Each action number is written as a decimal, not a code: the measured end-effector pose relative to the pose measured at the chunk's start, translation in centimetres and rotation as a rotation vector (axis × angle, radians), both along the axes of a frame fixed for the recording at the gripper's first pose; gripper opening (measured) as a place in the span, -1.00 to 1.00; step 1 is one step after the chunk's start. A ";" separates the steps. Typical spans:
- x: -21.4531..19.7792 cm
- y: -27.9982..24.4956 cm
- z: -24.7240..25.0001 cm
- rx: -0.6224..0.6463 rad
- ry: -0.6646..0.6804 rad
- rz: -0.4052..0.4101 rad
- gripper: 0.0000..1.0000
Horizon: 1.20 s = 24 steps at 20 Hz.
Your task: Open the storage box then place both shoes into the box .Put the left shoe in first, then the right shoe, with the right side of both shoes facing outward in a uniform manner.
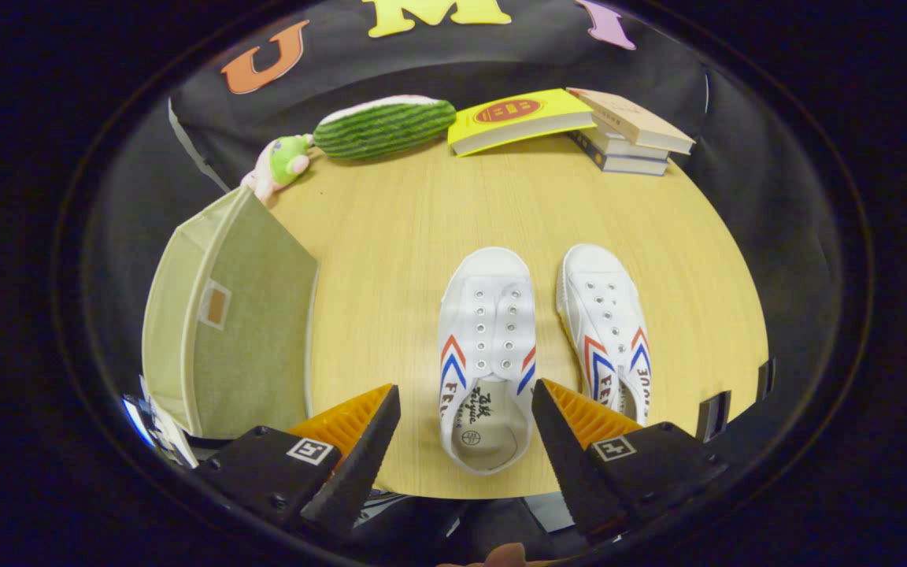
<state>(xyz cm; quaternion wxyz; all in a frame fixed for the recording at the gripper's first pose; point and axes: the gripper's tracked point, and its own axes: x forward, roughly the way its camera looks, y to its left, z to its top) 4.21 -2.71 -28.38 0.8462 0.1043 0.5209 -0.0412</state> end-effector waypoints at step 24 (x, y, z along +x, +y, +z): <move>2.0 0.3 -5.4 0.082 0.319 -0.059 0.48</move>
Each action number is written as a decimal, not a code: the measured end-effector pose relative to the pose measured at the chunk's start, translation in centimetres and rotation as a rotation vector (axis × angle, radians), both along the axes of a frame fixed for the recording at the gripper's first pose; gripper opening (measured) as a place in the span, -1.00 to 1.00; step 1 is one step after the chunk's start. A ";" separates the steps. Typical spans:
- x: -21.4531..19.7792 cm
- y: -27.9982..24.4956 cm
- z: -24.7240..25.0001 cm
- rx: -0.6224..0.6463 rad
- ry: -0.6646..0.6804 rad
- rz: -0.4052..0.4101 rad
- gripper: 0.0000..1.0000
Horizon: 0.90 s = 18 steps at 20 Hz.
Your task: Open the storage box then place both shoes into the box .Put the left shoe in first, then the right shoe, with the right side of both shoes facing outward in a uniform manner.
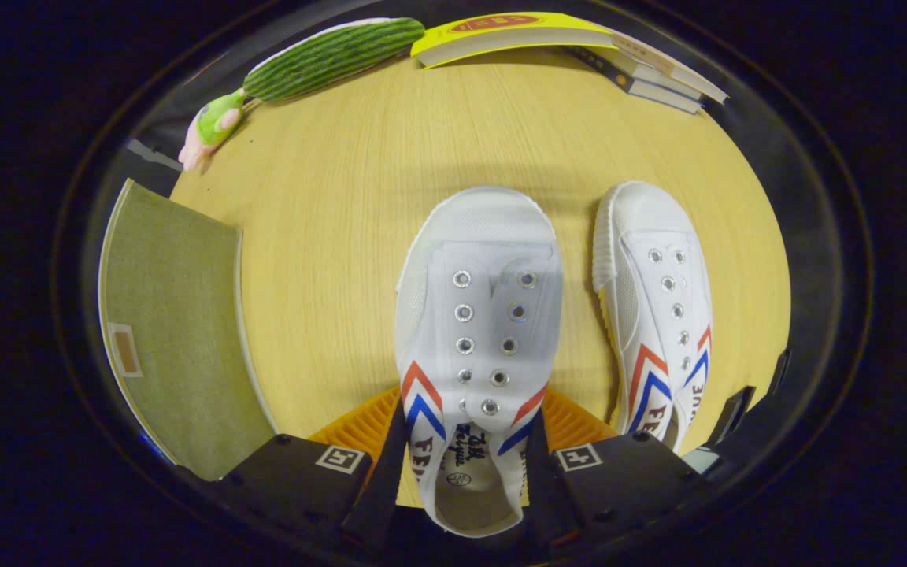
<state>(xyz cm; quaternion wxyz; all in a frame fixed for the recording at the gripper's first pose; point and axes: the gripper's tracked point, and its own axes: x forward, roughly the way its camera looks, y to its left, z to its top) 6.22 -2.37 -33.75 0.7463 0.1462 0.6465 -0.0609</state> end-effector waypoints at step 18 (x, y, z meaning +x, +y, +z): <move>1.4 20.0 28.2 0.048 -0.129 0.118 0.46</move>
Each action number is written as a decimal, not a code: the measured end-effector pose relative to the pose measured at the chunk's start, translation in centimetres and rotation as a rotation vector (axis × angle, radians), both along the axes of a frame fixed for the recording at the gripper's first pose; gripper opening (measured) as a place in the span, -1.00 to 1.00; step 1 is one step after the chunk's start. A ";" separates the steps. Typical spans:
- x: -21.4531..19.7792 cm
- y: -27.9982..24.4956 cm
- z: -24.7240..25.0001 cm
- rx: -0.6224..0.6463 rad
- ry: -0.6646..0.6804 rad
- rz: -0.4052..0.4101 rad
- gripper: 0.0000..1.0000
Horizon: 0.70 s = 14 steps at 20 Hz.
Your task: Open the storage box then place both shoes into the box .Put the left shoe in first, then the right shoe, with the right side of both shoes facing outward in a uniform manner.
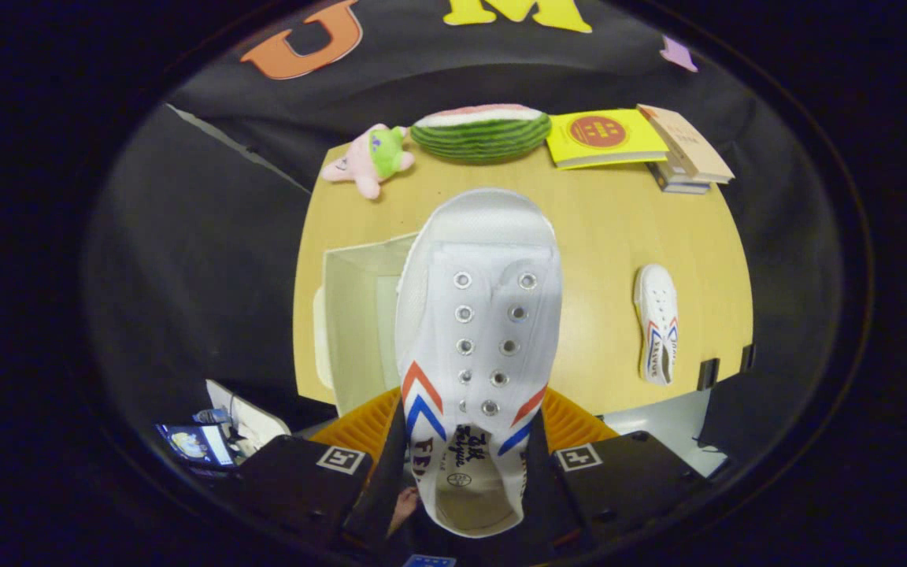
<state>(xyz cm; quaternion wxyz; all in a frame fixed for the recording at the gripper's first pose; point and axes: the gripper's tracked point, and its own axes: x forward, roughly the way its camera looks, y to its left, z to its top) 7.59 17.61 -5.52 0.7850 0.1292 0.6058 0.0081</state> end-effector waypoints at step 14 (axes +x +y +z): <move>3.5 12.2 -11.9 -0.018 0.165 0.111 0.50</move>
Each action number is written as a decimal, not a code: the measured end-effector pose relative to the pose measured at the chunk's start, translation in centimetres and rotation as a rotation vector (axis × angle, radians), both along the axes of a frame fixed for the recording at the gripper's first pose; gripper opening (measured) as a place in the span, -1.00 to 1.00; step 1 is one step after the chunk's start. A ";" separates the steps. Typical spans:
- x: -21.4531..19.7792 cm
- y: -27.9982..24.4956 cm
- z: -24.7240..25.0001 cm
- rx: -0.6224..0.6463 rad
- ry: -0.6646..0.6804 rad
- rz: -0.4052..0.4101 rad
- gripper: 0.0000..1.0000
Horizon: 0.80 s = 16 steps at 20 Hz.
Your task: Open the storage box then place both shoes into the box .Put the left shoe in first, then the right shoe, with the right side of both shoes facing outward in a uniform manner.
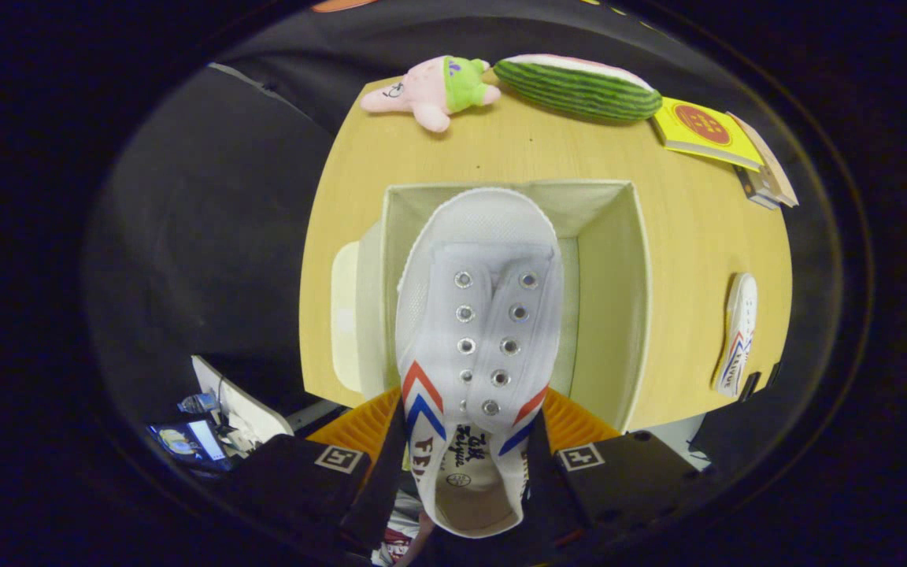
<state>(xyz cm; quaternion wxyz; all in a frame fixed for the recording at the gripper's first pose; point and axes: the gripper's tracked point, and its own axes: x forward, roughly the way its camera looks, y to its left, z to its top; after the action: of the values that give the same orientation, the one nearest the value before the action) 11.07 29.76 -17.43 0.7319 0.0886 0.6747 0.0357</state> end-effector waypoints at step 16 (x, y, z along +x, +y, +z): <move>1.6 -0.1 4.5 0.029 -0.180 0.051 0.79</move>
<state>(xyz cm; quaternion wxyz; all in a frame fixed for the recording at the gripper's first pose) 12.72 29.66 -12.91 0.7872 0.0785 0.6075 0.0718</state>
